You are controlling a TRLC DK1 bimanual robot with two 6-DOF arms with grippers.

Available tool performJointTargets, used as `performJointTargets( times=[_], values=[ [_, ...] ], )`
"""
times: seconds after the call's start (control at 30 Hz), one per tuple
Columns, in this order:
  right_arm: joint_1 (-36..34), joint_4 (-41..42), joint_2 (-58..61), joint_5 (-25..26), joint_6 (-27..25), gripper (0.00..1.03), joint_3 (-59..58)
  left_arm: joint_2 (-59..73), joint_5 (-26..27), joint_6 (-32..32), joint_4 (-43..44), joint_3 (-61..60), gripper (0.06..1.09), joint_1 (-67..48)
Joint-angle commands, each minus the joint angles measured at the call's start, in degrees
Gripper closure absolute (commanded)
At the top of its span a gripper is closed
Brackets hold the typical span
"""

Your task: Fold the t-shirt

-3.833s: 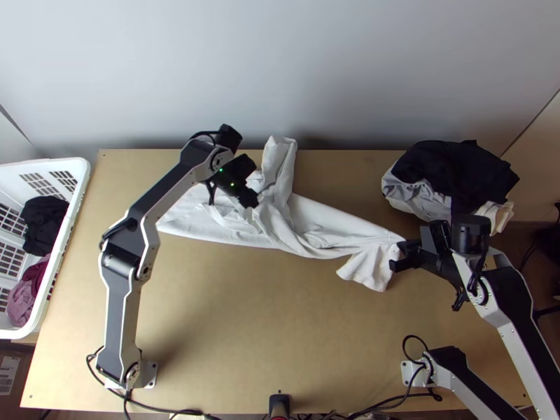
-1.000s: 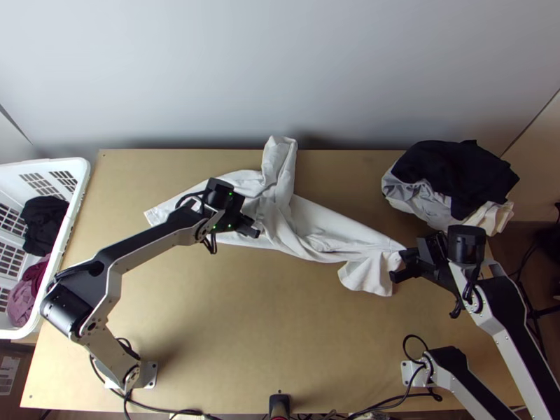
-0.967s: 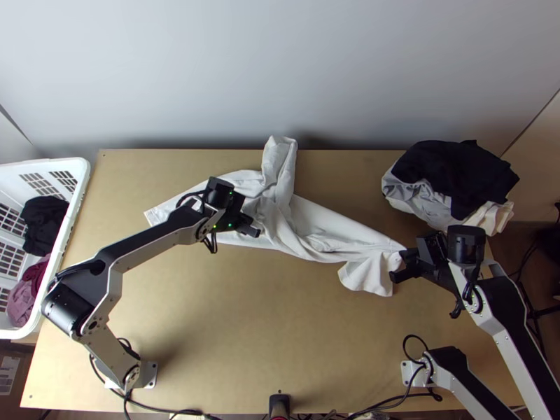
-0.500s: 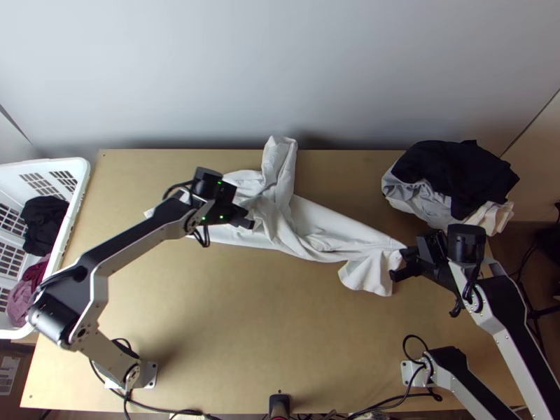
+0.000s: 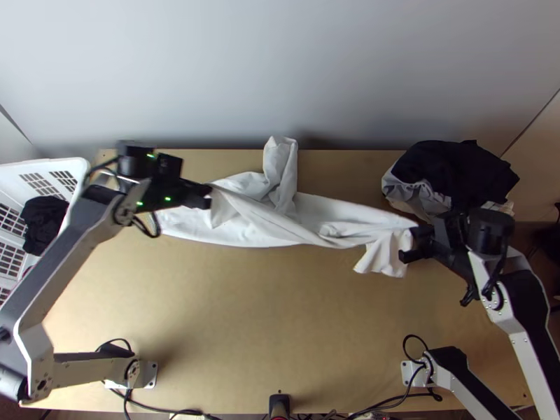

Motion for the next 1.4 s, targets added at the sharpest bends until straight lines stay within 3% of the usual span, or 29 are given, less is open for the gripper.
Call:
performJointTargets(
  times=[0.0, 0.23, 0.57, 0.73, 0.87, 1.03, 1.37],
  values=[
    [-0.1, -1.3, 0.1, 0.1, 0.9, 1.0, 8.3, -7.0, 1.1, 2.1, -9.5, 10.0, 1.05, 6.4],
    [0.2, -4.7, 0.9, 1.8, 2.3, 1.0, 19.9, -8.6, 1.0, 4.0, -15.9, 23.8, 1.05, 11.9],
    [4.7, -13.6, 11.2, 2.4, 5.3, 1.0, 49.7, -9.3, 1.0, 3.8, -18.4, 41.0, 1.05, 16.6],
    [6.5, -17.9, 16.9, -2.1, 7.3, 1.0, 63.0, -9.7, 0.8, 3.3, -17.8, 49.6, 1.05, 21.6],
    [7.0, -18.8, 18.4, -4.7, 8.4, 1.0, 69.1, -12.8, 0.8, 2.1, -15.1, 50.5, 1.05, 25.5],
    [7.0, -18.7, 17.8, -4.6, 8.7, 1.0, 73.8, -16.6, 0.7, 1.4, -13.6, 50.3, 1.05, 28.5],
    [6.8, -13.4, 13.2, 0.6, 4.8, 1.0, 78.0, -23.0, -2.1, -0.9, -7.6, 49.5, 1.05, 29.0]
  ],
)
